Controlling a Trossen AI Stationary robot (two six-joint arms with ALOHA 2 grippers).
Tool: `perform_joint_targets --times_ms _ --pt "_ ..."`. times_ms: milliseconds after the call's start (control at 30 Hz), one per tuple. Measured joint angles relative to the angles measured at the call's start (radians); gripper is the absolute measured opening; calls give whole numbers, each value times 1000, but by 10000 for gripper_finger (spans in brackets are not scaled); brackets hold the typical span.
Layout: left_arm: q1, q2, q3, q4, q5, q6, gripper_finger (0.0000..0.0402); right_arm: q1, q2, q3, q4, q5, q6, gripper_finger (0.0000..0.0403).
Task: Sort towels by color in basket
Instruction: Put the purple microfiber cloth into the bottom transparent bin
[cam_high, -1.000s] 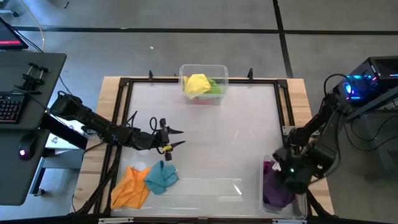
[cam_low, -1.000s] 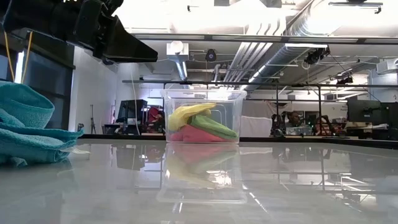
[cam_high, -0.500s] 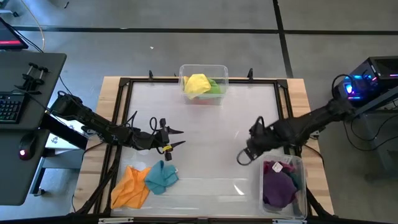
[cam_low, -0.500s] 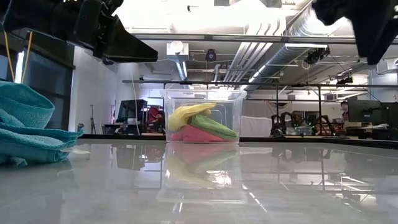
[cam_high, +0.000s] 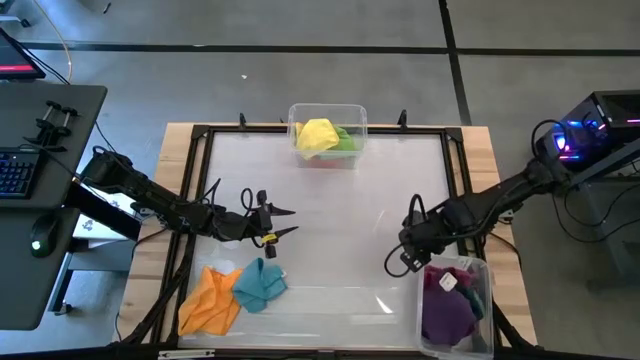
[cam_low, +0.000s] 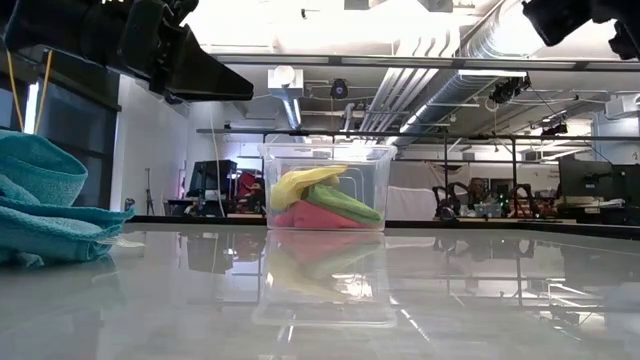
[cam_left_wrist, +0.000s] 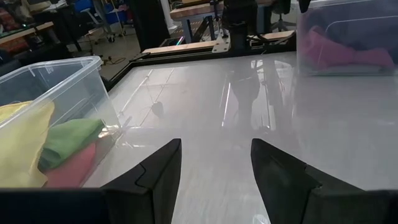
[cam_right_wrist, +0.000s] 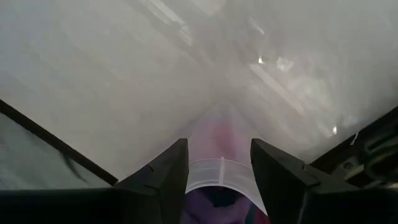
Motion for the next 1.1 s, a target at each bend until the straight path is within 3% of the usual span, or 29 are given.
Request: perform_joint_targets --times_ms 400,600,800,1100 --pt "1 0 0 1 0 0 182 65 -23 0 25 188 -131 169" --pt "1 0 0 7 0 0 182 56 -12 0 265 295 -286 169" --pt "1 0 0 16 0 0 182 65 86 0 497 158 -390 169" --pt "1 0 0 33 0 0 182 207 254 0 515 -56 -90 169"
